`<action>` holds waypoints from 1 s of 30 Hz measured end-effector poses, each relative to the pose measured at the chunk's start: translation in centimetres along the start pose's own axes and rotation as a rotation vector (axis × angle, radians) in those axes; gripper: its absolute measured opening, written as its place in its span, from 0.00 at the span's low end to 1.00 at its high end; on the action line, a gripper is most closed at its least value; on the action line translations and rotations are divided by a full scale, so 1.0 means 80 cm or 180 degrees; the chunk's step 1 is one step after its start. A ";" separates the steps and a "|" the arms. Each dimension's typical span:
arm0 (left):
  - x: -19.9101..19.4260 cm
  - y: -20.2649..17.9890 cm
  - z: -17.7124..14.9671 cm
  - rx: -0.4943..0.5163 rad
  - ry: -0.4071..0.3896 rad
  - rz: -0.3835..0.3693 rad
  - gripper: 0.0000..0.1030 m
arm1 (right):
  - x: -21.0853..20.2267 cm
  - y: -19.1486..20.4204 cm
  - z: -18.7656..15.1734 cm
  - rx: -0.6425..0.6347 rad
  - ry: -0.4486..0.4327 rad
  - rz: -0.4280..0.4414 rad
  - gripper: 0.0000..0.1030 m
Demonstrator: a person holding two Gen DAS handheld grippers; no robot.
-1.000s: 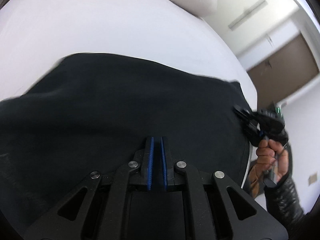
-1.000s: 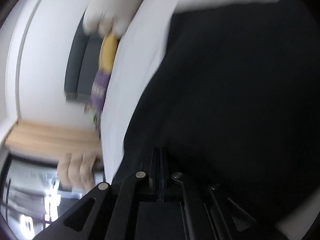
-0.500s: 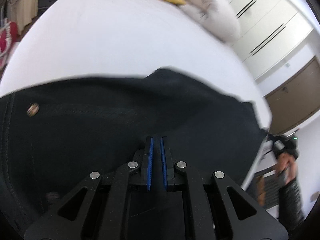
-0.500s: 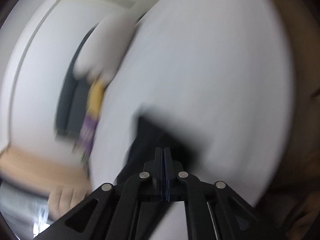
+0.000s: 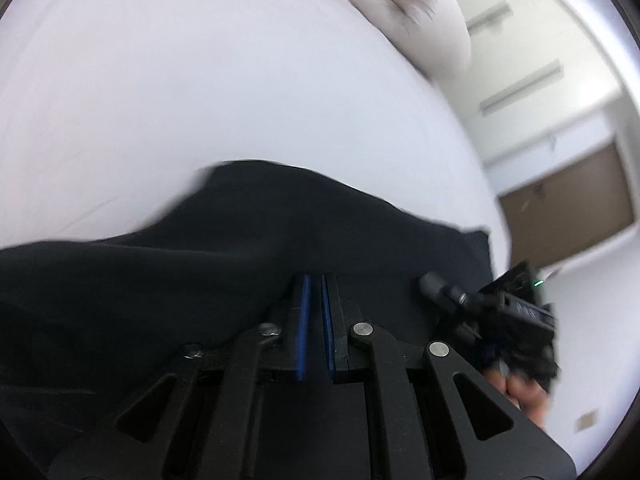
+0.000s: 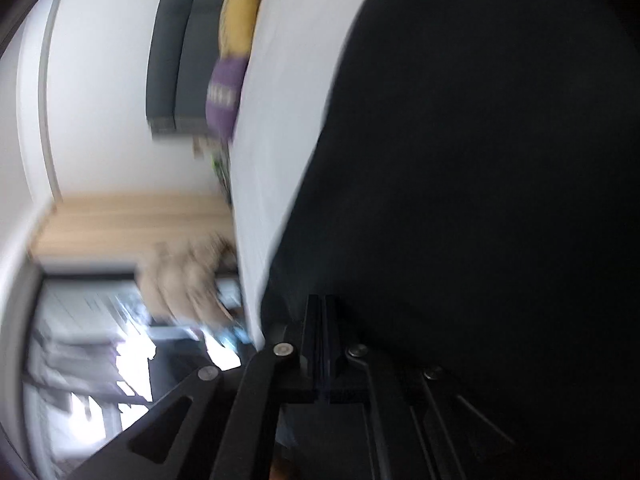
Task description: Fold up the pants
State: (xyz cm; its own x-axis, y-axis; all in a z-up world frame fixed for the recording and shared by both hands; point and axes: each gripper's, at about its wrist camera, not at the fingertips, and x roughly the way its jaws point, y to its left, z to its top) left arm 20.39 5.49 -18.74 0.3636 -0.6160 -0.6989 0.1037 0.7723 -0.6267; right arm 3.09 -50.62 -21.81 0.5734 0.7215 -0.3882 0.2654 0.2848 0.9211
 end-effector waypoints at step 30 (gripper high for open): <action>-0.311 0.141 -0.118 -0.0912 -0.1260 0.0300 0.06 | -0.387 -0.123 0.004 0.0526 -0.2030 -0.0091 0.57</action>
State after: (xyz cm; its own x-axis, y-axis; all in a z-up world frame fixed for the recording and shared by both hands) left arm 3.76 28.01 -11.69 0.6886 -0.3962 -0.6074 -0.1851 0.7138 -0.6755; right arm -17.06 -75.99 -18.87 0.8977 0.1850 -0.3999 0.3737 0.1611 0.9134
